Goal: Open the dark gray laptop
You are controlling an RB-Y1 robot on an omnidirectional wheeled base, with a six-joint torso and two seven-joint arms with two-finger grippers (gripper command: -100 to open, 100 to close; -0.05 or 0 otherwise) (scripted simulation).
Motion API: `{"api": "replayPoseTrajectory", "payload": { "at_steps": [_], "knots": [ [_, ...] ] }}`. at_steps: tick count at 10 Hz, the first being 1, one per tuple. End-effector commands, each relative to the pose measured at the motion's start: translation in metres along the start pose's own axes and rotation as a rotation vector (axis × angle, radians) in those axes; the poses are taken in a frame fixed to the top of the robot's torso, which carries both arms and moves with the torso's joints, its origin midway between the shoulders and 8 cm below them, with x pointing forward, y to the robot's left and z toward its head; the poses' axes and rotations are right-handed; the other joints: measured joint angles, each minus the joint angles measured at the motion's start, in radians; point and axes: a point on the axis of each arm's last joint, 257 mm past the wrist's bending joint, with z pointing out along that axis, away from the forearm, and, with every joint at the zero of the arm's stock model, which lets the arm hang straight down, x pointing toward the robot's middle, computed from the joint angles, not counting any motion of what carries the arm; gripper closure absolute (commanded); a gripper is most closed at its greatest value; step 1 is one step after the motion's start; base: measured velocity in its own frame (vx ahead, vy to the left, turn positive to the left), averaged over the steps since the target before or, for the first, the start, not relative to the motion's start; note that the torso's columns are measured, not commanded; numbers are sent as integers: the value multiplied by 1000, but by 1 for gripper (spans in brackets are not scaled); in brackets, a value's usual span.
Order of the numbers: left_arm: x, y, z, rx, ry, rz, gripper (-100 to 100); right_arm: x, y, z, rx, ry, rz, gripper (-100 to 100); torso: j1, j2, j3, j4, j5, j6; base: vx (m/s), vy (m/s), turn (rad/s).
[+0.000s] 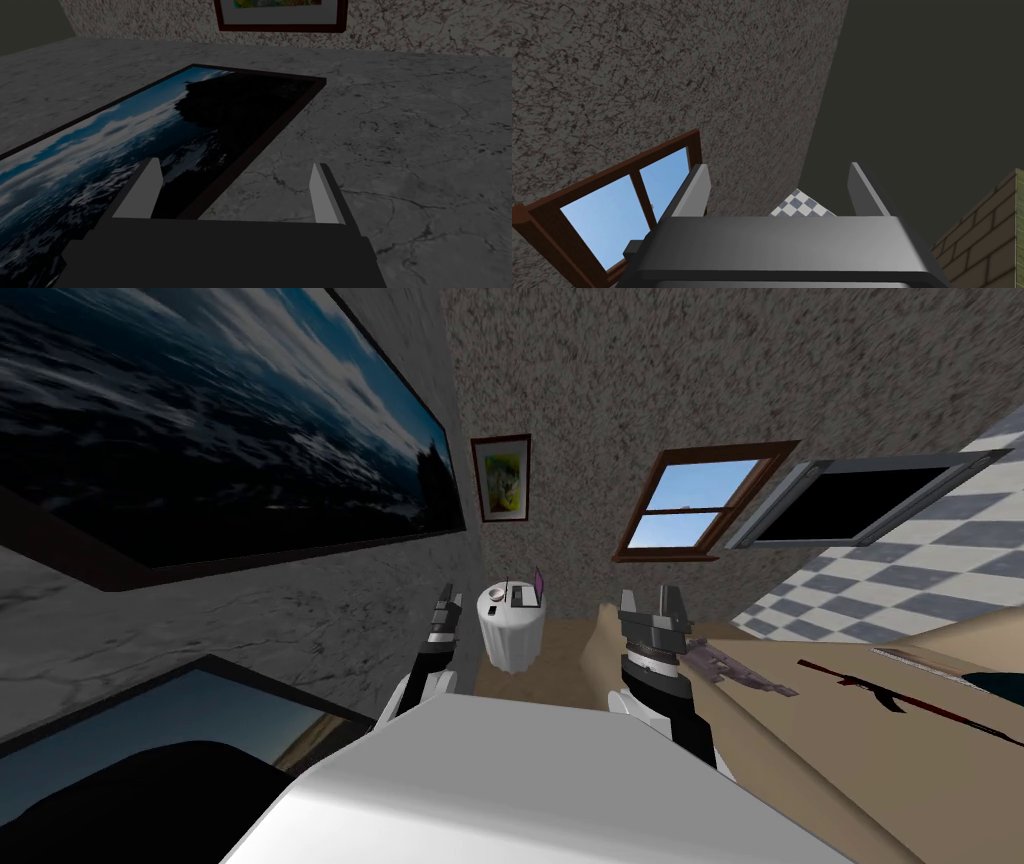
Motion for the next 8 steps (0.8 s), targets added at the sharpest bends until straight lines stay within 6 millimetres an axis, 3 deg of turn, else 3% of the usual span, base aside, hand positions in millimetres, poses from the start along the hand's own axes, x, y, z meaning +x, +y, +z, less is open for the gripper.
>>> {"api": "replayPoseTrajectory", "payload": {
  "at_steps": [1, 4, 5, 8],
  "knots": [
    [0, 0, 0, 0, 0, 0, 0, 0, 0, 0, 0, 0, 0, 0, 0, 74, -147, 74, 0, 0, 0, 0, 0],
    [0, 0, 0, 0, 0, 0, 0, 0, 0, 0, 0, 0, 0, 0, 0, 296, -590, 295, 0, 0, 0, 0, 0],
    [8, 5, 1, -12, 43, 27, -100, 0, 0, 0, 0, 0, 0, 0, 0, 369, -738, 369, 0, 0, 19, -18, 1],
    [25, 22, 6, -50, 119, 82, -100, 0, 0, 0, 1, 0, 0, 0, -1, 413, -832, 414, 0, 0, 38, -47, 3]
  ]
}}
